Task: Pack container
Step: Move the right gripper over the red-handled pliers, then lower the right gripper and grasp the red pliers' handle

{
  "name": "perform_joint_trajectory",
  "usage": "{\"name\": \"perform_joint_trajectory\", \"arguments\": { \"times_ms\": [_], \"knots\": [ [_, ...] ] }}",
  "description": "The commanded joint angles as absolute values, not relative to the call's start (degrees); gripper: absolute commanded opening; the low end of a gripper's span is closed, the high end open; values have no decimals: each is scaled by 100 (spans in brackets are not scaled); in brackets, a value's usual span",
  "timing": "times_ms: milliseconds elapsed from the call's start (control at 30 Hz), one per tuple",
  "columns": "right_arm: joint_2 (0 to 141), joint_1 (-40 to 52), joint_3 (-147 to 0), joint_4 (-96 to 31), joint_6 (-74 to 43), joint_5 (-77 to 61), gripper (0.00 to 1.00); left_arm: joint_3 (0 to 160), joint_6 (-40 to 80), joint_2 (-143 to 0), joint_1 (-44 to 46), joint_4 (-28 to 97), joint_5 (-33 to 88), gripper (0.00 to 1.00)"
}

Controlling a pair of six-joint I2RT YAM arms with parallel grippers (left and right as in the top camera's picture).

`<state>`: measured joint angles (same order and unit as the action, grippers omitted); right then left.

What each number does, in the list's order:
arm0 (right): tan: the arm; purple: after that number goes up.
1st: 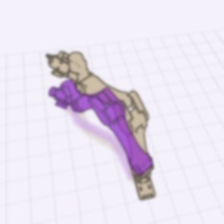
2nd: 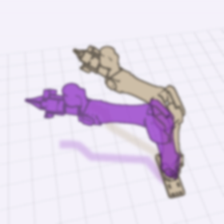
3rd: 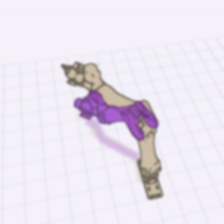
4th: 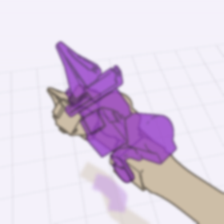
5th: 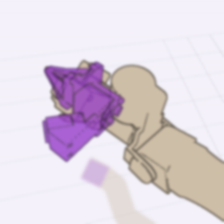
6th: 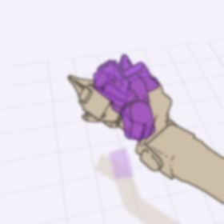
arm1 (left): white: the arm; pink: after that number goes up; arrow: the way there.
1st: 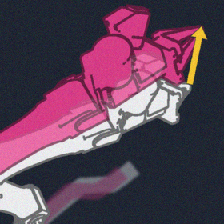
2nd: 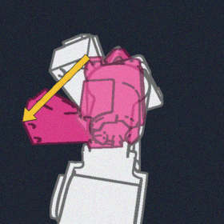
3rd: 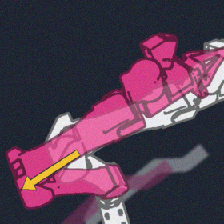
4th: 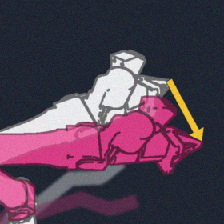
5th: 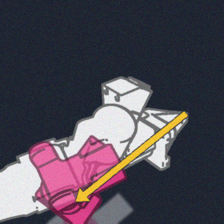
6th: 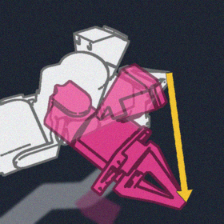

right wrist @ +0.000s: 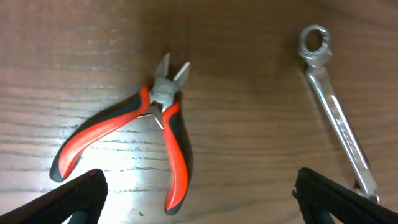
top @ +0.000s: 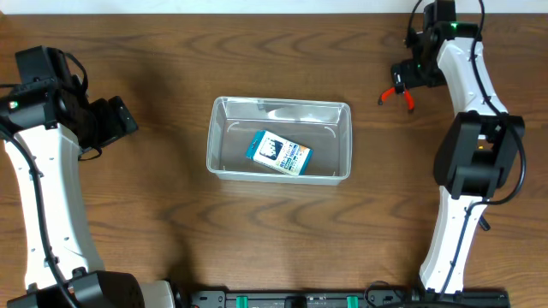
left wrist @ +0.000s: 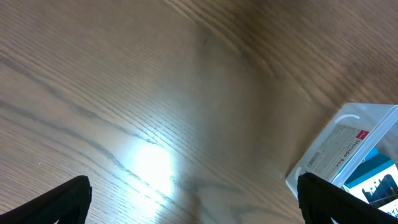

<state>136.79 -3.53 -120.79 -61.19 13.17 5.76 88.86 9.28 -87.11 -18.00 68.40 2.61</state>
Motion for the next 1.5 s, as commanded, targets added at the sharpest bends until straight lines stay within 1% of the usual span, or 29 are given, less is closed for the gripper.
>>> {"name": "perform_joint_trajectory", "arguments": {
  "times_ms": [0, 300, 433, 533, 667, 833, 1000, 1300, 1367, 1467],
  "knots": [
    [13887, -373, -12110, -6114, 1765, 331, 99, 8949, 1048, -8722, -1820, 6879, 255, 98],
    [14254, -368, -12101, -6176, 1675, 255, 99, 8949, 1131, -8722, -1820, 6879, 255, 98],
    [14337, -370, -12099, -6173, 1673, 252, 92, 8949, 1131, -8722, -1820, 6879, 255, 98],
    [14339, -373, -12099, -6178, 1669, 252, 80, 8949, 1131, -8722, -1820, 6877, 255, 98],
    [14339, -373, -12099, -6198, 1494, 252, 73, 8949, 1131, -8722, -1820, 6879, 255, 98],
    [14339, -375, -12097, -6326, 1358, 242, 70, 8949, 1131, -8722, -1820, 6879, 255, 98],
    [14339, -379, -12070, -6418, 939, 226, 64, 8949, 1131, -8722, -1820, 6879, 255, 98],
    [14341, -390, -11712, -6359, 602, 226, 62, 8949, 1129, -8722, -1820, 6952, 255, 98],
    [14341, -390, -11622, -6329, 602, 226, 60, 8949, 1129, -8722, -1820, 6965, 252, 98],
    [14341, -390, -11518, -6300, 593, 226, 54, 8949, 1129, -8722, -1820, 6971, 252, 98]
  ]
}}
